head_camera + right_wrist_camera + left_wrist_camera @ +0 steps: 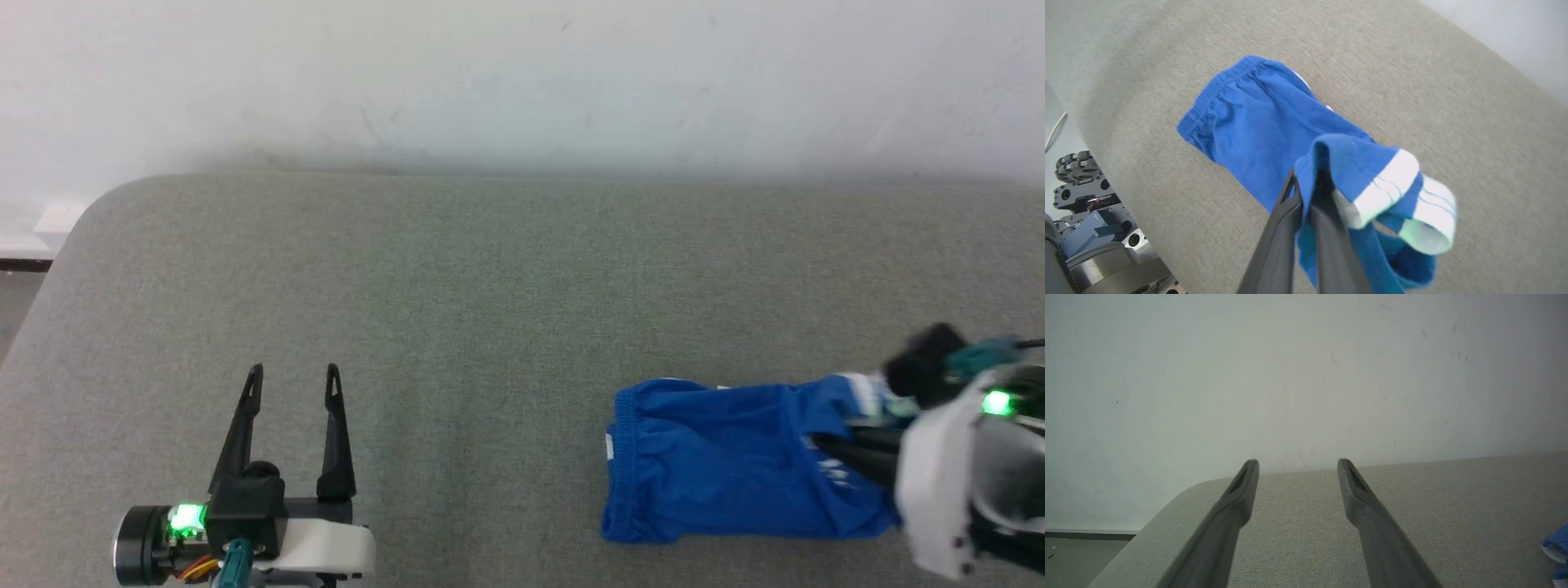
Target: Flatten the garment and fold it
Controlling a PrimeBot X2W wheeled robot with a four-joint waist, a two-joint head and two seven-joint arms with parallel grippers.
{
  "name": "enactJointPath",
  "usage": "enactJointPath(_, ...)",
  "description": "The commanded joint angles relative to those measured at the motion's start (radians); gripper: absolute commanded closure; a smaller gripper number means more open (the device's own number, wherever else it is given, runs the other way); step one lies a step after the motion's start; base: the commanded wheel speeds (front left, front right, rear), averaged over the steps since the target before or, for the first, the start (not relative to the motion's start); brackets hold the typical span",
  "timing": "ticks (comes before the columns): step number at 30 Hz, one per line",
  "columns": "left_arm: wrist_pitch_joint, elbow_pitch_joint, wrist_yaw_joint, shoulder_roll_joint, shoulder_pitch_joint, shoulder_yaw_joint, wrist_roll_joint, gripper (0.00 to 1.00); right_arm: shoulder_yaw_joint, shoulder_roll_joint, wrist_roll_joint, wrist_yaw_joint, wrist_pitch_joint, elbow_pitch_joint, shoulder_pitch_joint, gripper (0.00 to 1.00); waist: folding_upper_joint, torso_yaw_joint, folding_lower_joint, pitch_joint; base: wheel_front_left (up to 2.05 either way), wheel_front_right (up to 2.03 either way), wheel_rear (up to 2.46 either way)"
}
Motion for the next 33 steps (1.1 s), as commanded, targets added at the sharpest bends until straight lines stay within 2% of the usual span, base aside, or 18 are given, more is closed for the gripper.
enactJointPath(1, -0.005, 0.001, -0.006, -0.007, -0.009, 0.001, 0.009, 0.0, 0.009, 0.024, -0.012, -0.001, 0.01, -0.018, -0.026, 1.0, -0.0001, 0.007, 0.0, 0.009, 0.0, 0.0, 0.0)
enactJointPath(3, -0.005, 0.002, -0.009, -0.013, -0.018, -0.003, 0.01, 0.0, 0.049, 0.07, -0.032, -0.001, 0.042, -0.049, -0.072, 1.0, -0.0001, 0.016, 0.0, 0.022, 0.0, 0.0, 0.0)
enactJointPath(4, -0.005, 0.006, -0.013, -0.024, -0.039, -0.01, 0.011, 0.0, 0.121, 0.145, -0.071, -0.001, 0.076, -0.037, -0.161, 1.0, -0.0001, 0.034, 0.0, 0.047, 0.0, 0.0, 0.0)
enactJointPath(10, -0.005, 0.022, -0.023, -0.046, -0.09, -0.026, 0.01, 0.0, 0.286, 0.288, -0.098, -0.001, 0.115, 0.166, -0.317, 1.0, -0.0001, 0.072, 0.0, 0.099, 0.0, 0.0, 0.0)
enactJointPath(15, -0.005, 0.036, -0.023, -0.056, -0.106, -0.026, 0.009, 0.0, 0.435, 0.334, -0.079, -0.001, 0.116, 0.346, -0.353, 1.0, -0.0001, 0.084, 0.0, 0.115, 0.0, 0.0, 0.0)
enactJointPath(20, -0.005, 0.044, -0.019, -0.052, -0.089, -0.004, 0.007, 0.0, 0.506, 0.332, -0.057, -0.001, 0.006, 0.385, -0.381, 1.0, -0.0001, 0.058, 0.0, 0.091, 0.0, 0.0, 0.0)
enactJointPath(21, -0.005, 0.047, -0.019, -0.05, -0.084, 0.001, 0.006, 0.0, 0.507, 0.327, -0.057, -0.001, -0.028, 0.377, -0.39, 0.76, -0.0001, 0.048, 0.0, 0.082, 0.0, 0.0, 0.0)
enactJointPath(22, -0.005, 0.05, -0.02, -0.048, -0.079, 0.006, 0.006, 0.0, 0.503, 0.32, -0.055, -0.001, -0.062, 0.366, -0.396, 0.0, -0.0001, 0.039, 0.0, 0.071, 0.0, 0.0, 0.0)
enactJointPath(27, -0.005, 0.07, -0.025, -0.042, -0.063, 0.029, -0.002, 0.0, 0.426, 0.249, -0.078, -0.001, -0.23, 0.271, -0.414, 0.0, -0.0001, -0.007, 0.0, 0.027, 0.0, 0.0, 0.0)
enactJointPath(30, -0.005, 0.076, -0.034, -0.039, -0.065, 0.038, -0.003, 0.0, 0.314, 0.214, -0.127, -0.001, -0.358, 0.241, -0.394, 0.0, -0.0001, -0.033, 0.0, 0.011, 0.0, 0.0, 0.0)
enactJointPath(33, -0.005, 0.076, -0.039, -0.04, -0.071, 0.051, -0.009, 0.0, 0.152, 0.214, -0.202, -0.001, -0.495, 0.26, -0.336, 0.0, -0.0001, -0.054, 0.0, 0.0, 0.0, 0.0, 0.0)
